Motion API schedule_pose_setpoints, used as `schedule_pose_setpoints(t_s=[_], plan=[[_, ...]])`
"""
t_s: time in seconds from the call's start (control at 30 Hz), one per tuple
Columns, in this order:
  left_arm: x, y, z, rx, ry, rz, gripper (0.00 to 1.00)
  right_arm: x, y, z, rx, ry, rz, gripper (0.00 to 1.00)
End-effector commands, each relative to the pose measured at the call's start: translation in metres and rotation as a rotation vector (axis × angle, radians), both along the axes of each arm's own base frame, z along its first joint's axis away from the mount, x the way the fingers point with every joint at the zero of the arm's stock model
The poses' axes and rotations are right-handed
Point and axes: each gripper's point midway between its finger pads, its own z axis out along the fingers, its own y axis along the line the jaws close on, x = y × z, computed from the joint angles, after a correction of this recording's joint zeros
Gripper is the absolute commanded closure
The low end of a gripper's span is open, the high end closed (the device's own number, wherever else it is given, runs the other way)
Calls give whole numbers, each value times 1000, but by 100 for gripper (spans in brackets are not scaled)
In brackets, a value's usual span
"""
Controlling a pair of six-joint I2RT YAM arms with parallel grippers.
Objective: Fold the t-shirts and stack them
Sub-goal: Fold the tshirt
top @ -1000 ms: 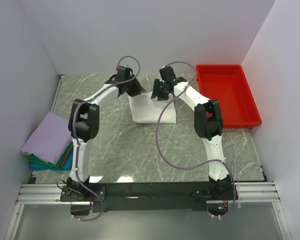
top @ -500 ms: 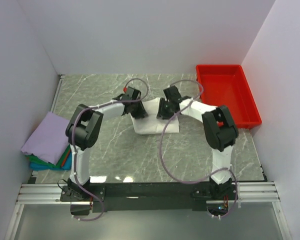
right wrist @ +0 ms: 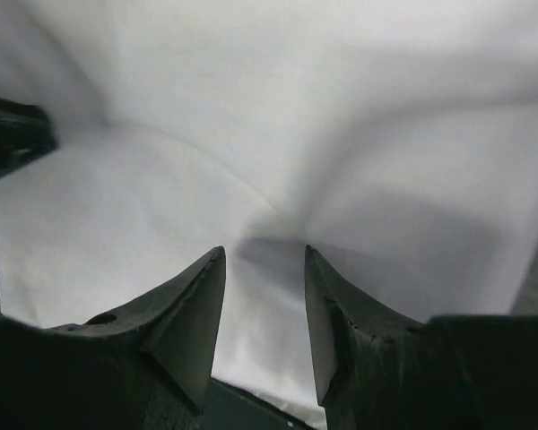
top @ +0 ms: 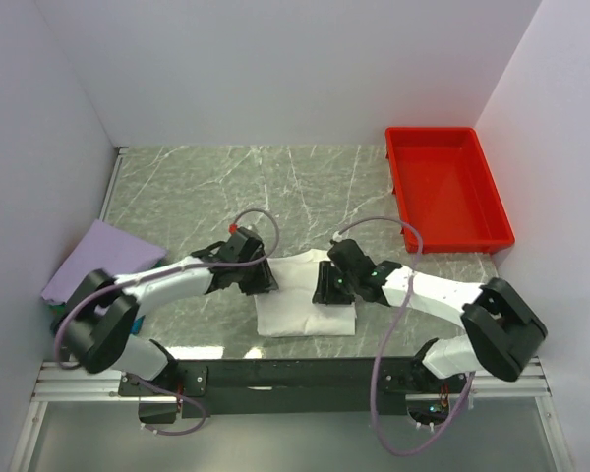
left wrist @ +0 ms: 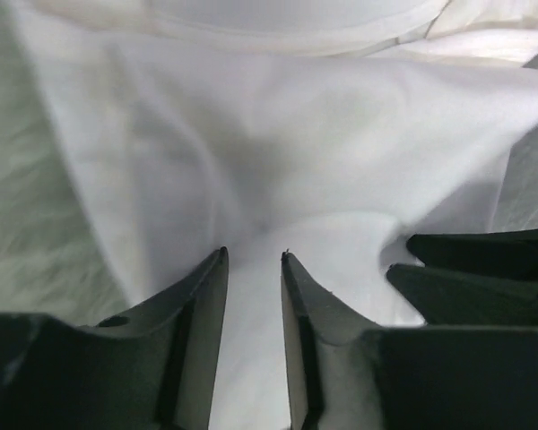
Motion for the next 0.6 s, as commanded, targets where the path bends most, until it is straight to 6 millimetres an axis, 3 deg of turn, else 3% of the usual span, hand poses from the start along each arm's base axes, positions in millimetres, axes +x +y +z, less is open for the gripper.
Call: schedule_pose_setpoints(t_s=[0.0, 0.03, 0.13, 0.2, 0.3, 0.43, 0.57], plan=[[7, 15, 30, -14, -86, 81, 63, 4, -13, 18, -15, -45, -76, 52], [7, 18, 44, -26, -111, 91, 62, 10, -11, 36, 8, -90, -83, 52], [16, 35, 60, 8, -175, 153, 55, 27, -20, 67, -8, -187, -126, 49], [21, 45, 58, 34, -175, 175, 52, 43, -32, 78, -43, -238, -168, 47], [37, 59, 53, 77, -167, 203, 51, 59, -45, 78, -91, -241, -189, 47], [56, 61, 49, 94, -174, 199, 51, 85, -68, 74, -100, -240, -250, 47], [70, 57, 46, 107, -177, 187, 51, 102, -74, 64, -112, -219, -259, 47]])
